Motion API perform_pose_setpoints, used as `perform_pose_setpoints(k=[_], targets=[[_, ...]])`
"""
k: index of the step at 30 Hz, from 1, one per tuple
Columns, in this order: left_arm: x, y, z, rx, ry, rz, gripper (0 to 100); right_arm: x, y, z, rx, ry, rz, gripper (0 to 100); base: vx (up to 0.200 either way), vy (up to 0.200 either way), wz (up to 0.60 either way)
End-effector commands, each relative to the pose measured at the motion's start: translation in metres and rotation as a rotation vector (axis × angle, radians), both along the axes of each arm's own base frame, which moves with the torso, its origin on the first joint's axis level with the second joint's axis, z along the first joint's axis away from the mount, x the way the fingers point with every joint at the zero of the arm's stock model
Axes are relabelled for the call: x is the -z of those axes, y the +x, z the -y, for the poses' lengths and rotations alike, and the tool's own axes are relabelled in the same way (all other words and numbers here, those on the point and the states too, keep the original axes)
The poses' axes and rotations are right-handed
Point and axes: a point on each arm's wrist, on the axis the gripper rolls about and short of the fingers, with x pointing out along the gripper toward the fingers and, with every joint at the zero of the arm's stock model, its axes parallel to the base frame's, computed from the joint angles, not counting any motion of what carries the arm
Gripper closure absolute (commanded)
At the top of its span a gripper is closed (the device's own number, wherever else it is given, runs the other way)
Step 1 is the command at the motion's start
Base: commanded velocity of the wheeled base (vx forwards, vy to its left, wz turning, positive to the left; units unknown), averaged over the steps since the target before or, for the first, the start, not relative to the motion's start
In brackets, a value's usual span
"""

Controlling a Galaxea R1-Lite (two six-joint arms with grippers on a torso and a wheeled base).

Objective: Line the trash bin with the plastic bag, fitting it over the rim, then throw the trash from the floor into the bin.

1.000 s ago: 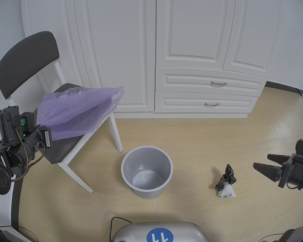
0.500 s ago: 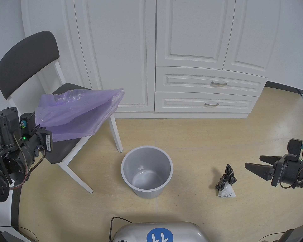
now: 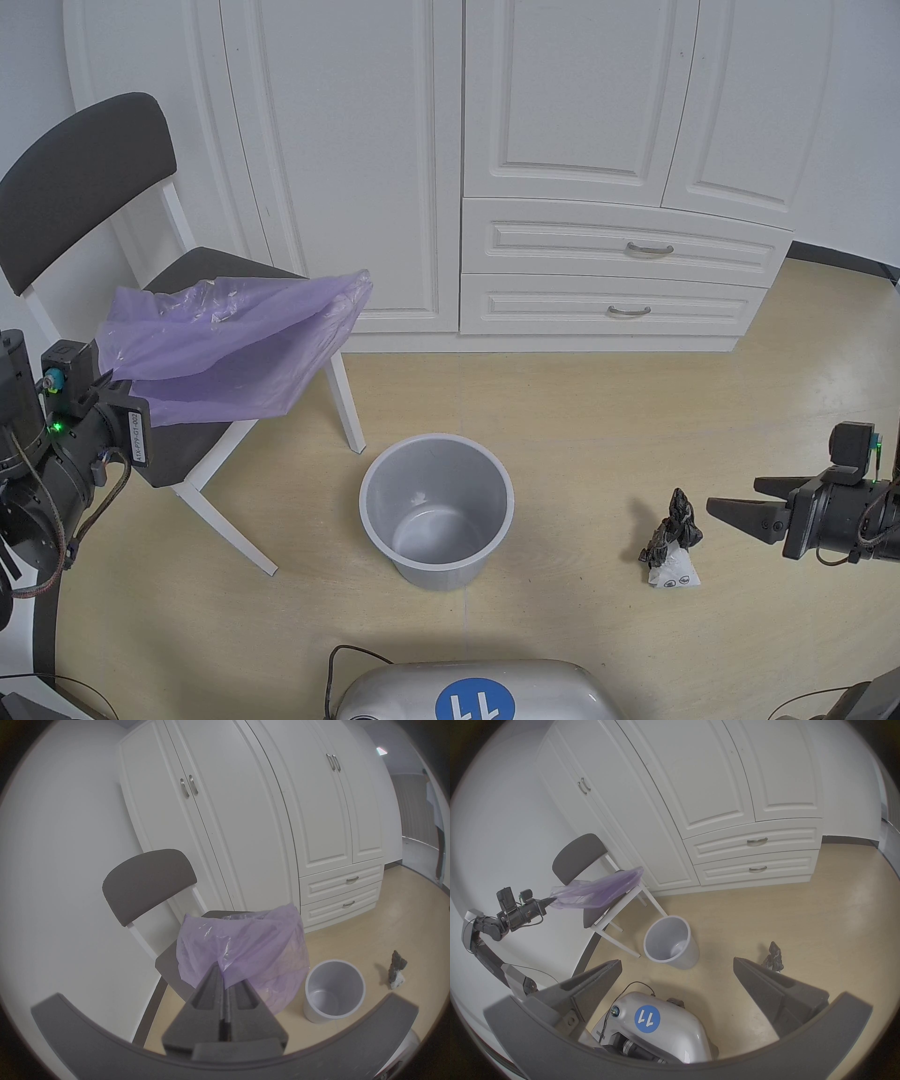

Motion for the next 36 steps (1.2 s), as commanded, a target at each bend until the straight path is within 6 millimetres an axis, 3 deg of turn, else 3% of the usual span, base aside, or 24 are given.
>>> perform_pose_setpoints(k=[1,4,5,11,13,14,16,22,25,36], targets=[[-0.009,-0.014,-0.003,0.012,-0.021,0.048,100,0.009,0.010,-0.009,-0.032,-0.017,-0.048,0,0.000,0.000,0.00],[-0.011,-0.019,-0.006,0.012,-0.027,0.064,100,0.011,0.019,-0.015,-0.046,-0.016,-0.042,0,0.000,0.000,0.00],[-0.012,-0.026,-0.009,0.012,-0.030,0.073,100,0.014,0.031,-0.026,-0.077,-0.012,-0.014,0,0.000,0.000,0.00],[-0.014,-0.042,-0.015,0.020,-0.023,0.053,100,0.015,0.060,-0.059,-0.156,0.025,0.072,0,0.000,0.000,0.00],[-0.015,-0.050,-0.016,0.038,-0.034,0.065,100,0.016,0.075,-0.081,-0.197,0.034,0.077,0,0.000,0.000,0.00],[-0.015,-0.050,-0.016,0.038,-0.034,0.065,100,0.016,0.075,-0.081,-0.197,0.034,0.077,0,0.000,0.000,0.00],[-0.013,-0.056,-0.017,0.053,-0.042,0.074,100,0.020,0.081,-0.101,-0.242,0.042,0.058,0,0.000,0.000,0.00],[-0.017,-0.063,-0.013,0.107,-0.049,0.095,100,0.030,0.084,-0.136,-0.287,0.134,-0.004,0,0.000,0.000,0.00],[-0.020,-0.065,-0.009,0.144,-0.054,0.104,100,0.044,0.092,-0.157,-0.302,0.155,-0.017,0,0.000,0.000,0.00],[-0.023,-0.073,-0.005,0.207,-0.068,0.126,100,0.075,0.131,-0.197,-0.301,0.145,-0.053,0,0.000,0.000,0.00]])
